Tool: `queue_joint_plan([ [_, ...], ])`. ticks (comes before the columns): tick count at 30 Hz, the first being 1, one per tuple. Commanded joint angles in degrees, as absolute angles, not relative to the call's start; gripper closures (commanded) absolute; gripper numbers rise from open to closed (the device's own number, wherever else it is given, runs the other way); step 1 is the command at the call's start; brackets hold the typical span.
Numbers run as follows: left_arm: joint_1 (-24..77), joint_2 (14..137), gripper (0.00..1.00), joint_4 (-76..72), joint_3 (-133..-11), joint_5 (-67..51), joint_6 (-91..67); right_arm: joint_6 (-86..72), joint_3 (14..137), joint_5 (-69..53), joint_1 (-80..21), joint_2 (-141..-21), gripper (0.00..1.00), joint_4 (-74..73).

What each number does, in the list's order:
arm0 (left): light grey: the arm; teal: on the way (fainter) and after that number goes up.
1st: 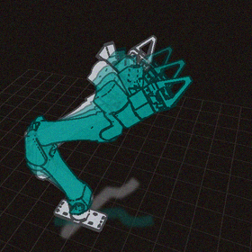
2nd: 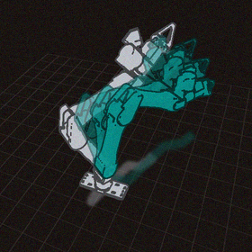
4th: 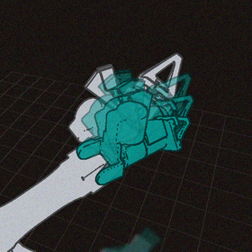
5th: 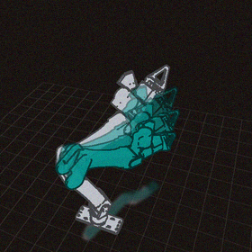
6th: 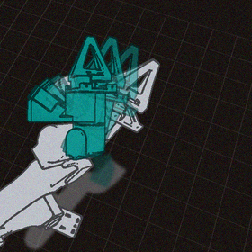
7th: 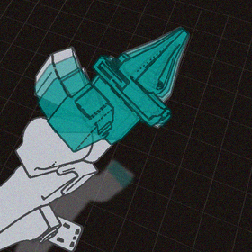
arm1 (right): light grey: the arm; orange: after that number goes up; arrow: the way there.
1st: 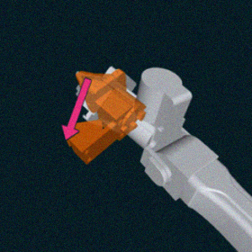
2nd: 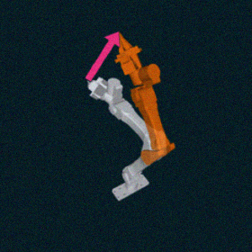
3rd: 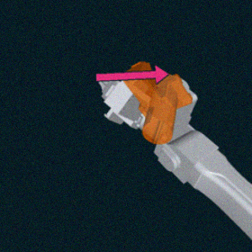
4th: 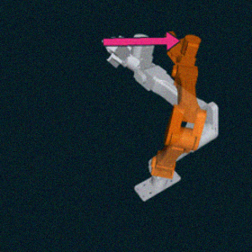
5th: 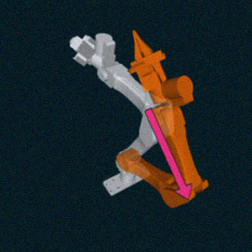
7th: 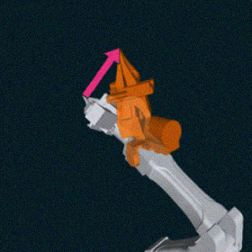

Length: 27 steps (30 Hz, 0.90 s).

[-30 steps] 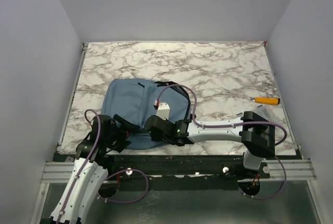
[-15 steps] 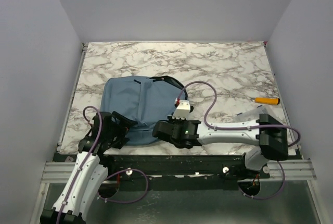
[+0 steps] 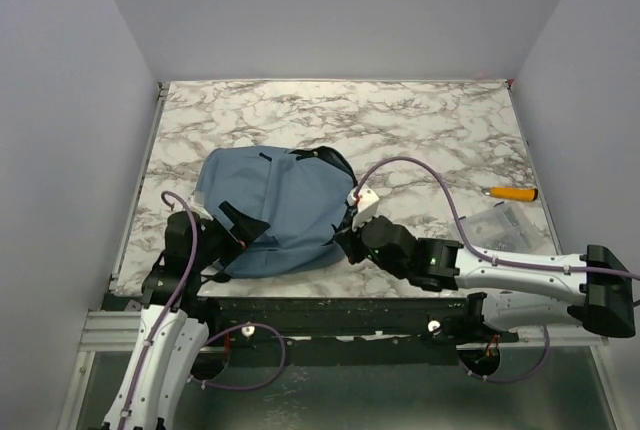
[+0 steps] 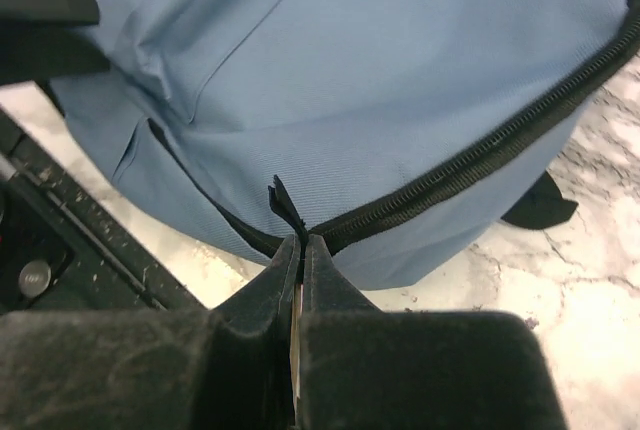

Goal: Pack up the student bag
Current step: Zip the student bag at the center of the board.

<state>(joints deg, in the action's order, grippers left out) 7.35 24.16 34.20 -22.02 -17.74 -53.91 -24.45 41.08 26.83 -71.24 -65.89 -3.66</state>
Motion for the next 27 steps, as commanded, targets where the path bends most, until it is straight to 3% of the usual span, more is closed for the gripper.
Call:
queue_joint_plan([
  [1, 10.01, 19.43, 0.06, 25.83, -28.77, -30.98, -41.62, -16.7, 42.06, 16.8, -69.73, -62.86, 0.99, 2.54],
  [4, 14.94, 19.19, 0.06, 25.61, -31.2, -30.35, -36.95, -19.68, 42.11, 10.87, -65.88, -62.4, 0.99, 2.85],
  [7, 24.83, 21.82, 0.1, 24.61, -31.89, -25.51, -34.29, -20.75, 41.78, -2.85, -60.39, -63.15, 1.0, 4.53],
  [15, 56.76, 30.07, 0.13, 17.68, -31.63, 5.9, -17.34, -21.76, 45.87, -15.51, -52.87, -67.22, 0.99, -1.52],
  [21, 63.26, 42.09, 0.21, 13.59, -34.12, 9.54, -9.2, -22.79, 46.56, -19.43, -50.8, -67.23, 0.99, -2.77],
  [27, 64.24, 50.27, 0.47, 6.1, -34.19, 8.83, -7.94, -23.39, 46.45, -19.66, -50.63, -67.15, 0.99, -2.8],
])
